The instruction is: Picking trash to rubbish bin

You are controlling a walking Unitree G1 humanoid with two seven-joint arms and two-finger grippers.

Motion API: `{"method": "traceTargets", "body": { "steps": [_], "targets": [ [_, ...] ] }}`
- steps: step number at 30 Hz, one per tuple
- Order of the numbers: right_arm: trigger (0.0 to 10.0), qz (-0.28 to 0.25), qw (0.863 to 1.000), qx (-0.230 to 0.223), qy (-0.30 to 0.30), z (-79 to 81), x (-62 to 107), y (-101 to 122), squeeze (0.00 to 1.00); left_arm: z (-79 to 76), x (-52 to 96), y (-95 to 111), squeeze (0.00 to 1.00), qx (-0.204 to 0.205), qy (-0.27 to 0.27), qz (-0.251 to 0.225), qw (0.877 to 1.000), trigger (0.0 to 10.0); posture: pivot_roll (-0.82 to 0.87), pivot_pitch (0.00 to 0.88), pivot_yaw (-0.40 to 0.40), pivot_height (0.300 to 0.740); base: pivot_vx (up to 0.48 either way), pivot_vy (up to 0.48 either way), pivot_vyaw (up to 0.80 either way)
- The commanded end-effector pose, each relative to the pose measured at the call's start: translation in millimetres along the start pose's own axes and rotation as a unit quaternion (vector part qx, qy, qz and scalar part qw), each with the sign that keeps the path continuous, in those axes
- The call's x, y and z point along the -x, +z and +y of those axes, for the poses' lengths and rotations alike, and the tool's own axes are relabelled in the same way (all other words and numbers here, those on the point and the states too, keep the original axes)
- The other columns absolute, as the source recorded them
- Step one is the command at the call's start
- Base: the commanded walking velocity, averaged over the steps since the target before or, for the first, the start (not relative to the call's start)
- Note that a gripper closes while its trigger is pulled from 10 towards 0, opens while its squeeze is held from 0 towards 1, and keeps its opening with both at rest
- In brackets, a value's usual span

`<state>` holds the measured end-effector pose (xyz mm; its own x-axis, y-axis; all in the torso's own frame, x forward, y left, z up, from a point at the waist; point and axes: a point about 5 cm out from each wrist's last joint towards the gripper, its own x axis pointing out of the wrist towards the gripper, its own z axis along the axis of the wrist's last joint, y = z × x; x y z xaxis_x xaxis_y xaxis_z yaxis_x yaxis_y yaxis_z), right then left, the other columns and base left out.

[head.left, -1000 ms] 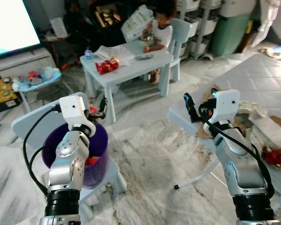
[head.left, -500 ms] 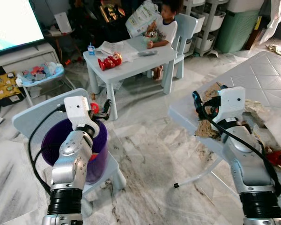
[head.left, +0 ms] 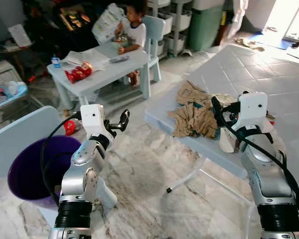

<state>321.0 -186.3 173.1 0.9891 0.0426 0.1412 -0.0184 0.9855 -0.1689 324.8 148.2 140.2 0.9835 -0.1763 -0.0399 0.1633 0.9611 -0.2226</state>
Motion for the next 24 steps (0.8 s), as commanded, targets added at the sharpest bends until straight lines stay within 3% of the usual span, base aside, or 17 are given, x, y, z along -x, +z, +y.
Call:
{"method": "traceTargets", "body": {
  "steps": [1,8,17,24],
  "targets": [
    [10.0,-0.002,1.000,0.001,0.001,1.5,-2.0,2,0.00,2.6,-2.3,5,0.00,-0.001,0.007,-0.004,1.000,10.0,-0.06,0.032,0.014,0.740,0.000,0.000,-0.80],
    [10.0,-0.005,1.000,-0.005,0.000,1.8,-2.4,2,0.00,4.2,-2.5,5,0.00,0.013,0.013,0.000,1.000,10.0,-0.06,0.037,0.016,0.740,0.000,0.000,-0.77],
    [10.0,-0.002,1.000,0.007,0.001,0.8,-1.2,1,0.00,4.9,-2.6,3,0.00,0.030,0.013,0.007,0.999,10.0,-0.07,0.041,0.013,0.740,0.000,0.000,0.00],
    [10.0,0.068,0.996,0.058,0.015,-6.4,-3.1,-16,0.00,-3.7,-1.7,-16,0.00,0.029,-0.025,0.066,0.997,10.0,-0.07,0.048,0.008,0.740,0.000,0.000,0.00]
  ]
}}
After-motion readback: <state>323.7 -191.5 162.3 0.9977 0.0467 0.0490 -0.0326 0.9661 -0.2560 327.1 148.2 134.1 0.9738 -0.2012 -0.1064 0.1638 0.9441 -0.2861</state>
